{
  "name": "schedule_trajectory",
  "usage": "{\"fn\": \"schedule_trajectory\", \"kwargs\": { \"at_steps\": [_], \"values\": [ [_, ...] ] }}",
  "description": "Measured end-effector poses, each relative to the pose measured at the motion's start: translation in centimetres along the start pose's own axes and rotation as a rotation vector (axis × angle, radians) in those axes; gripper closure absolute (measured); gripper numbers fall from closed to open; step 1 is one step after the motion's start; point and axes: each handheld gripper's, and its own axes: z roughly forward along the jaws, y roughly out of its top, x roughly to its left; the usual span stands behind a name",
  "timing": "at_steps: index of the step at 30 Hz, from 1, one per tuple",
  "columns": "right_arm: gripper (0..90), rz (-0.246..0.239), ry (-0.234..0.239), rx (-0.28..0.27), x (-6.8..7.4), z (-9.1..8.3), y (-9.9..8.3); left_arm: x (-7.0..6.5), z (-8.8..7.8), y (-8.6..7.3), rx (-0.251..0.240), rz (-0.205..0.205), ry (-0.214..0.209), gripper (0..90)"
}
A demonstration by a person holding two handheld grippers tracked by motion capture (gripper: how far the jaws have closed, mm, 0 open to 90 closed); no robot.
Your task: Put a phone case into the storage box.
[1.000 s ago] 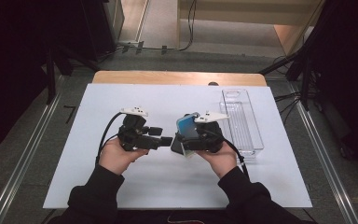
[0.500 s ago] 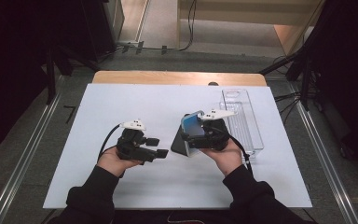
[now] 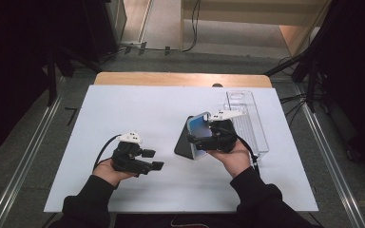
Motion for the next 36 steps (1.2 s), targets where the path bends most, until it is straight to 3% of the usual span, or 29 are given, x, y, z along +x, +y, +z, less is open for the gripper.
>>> {"fn": "schedule_trajectory", "kwargs": {
  "at_steps": [7,15,17,27,36],
  "values": [
    [16.9,0.006,-0.002,-0.015,-0.6,-0.9,0.4,0.3,-1.1,-1.3,-0.002,-0.024,0.016,34.3],
    [16.9,0.037,-0.001,-0.037,-1.7,-2.6,1.2,0.3,-1.5,-1.7,-0.016,-0.043,0.028,34.3],
    [16.9,0.033,-0.008,-0.039,-1.9,-3.0,1.4,0.5,-1.5,-1.7,-0.019,-0.051,0.036,31.2],
    [16.8,0.058,-0.056,-0.075,-3.7,-4.9,2.5,0.6,-2.0,-1.8,-0.047,-0.072,0.083,31.2],
    [16.9,0.093,-0.098,-0.106,-5.7,-6.3,3.5,0.8,-2.5,-2.4,-0.056,-0.094,0.101,31.2]
  ]
}}
